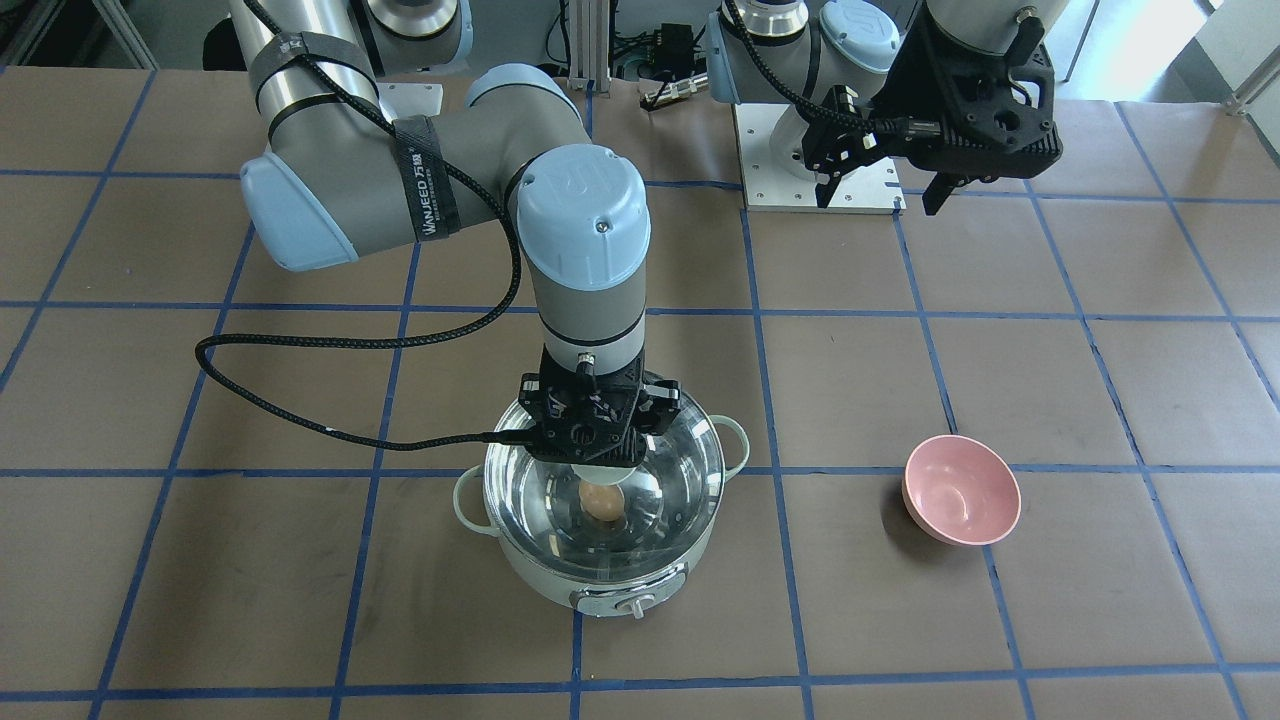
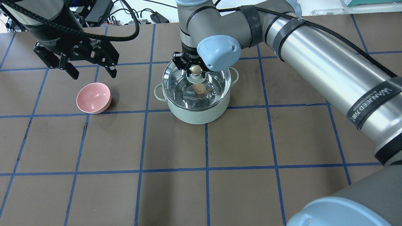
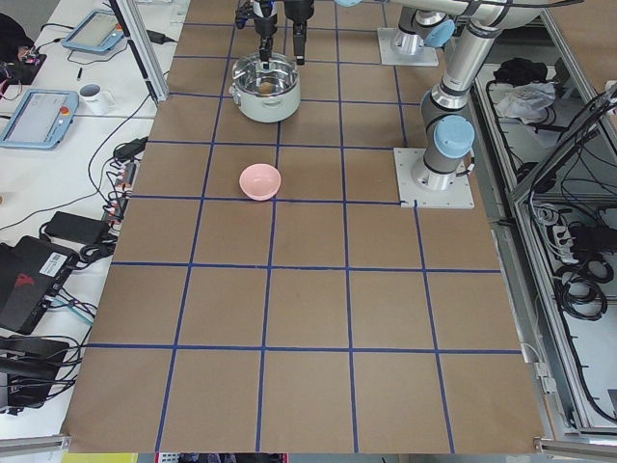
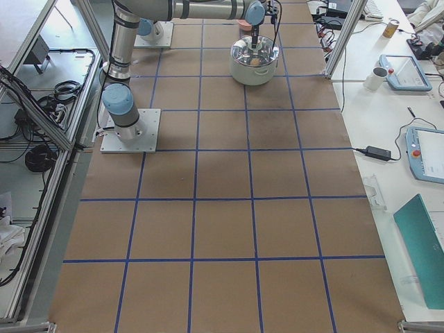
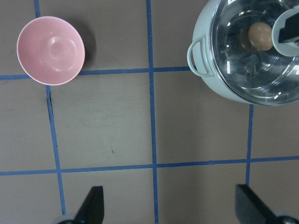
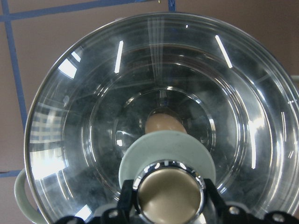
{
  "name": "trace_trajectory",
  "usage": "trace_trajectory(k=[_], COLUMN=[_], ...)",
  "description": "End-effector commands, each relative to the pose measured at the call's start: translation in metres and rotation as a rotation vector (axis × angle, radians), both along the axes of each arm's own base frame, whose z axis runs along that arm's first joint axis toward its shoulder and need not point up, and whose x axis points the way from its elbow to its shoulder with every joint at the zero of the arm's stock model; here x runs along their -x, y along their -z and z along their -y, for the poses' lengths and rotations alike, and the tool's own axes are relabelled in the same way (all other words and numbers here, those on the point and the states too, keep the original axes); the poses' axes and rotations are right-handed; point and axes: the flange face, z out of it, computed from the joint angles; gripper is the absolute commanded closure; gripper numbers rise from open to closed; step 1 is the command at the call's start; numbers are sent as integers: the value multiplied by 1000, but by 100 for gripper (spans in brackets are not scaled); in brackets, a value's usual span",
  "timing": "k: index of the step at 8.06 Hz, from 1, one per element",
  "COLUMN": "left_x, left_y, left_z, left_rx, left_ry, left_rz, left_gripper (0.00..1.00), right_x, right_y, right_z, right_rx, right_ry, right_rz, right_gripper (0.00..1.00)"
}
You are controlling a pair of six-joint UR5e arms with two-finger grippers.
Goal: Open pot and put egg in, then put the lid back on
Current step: 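Lower the glass lid onto the pot with the right gripper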
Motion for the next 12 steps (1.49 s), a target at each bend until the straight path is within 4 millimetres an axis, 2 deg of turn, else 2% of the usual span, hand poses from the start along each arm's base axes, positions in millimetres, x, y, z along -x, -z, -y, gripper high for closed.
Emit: trace_trajectory(k=[1,3,4,5,6,7,10,11,12], left_x=[1,0,0,-3,-3,-3,-4,-4,-4], left_y=[-2,-3,-4,-4,-4,-3,-3,-3,-2], left_z=[2,4,4,4,4,4,4,4,4], left_rx=[19,42,43,46,47,46,46,44,44], left_ry=[1,1,1,0,2,2,1,1,1], left_rz=[4,7,9,42,50,50,49,50,50], left_gripper=[0,0,0,0,0,0,0,0,0], right_x=[0,0,0,-1,0,1,17,35,74], right_y=[7,7,7,5,3,-5,-45,-64,-86], right_z=[-1,-2,-2,-2,-2,-4,-18,-20,-16], right_rx=[-14,-17,-16,-10,-7,2,9,15,4], right_ry=[-1,-2,-8,-29,-50,-63,-66,-96,-58], right_rz=[2,4,4,7,6,9,11,1,-2], right_gripper=[98,98,92,51,1,0,0,0,0])
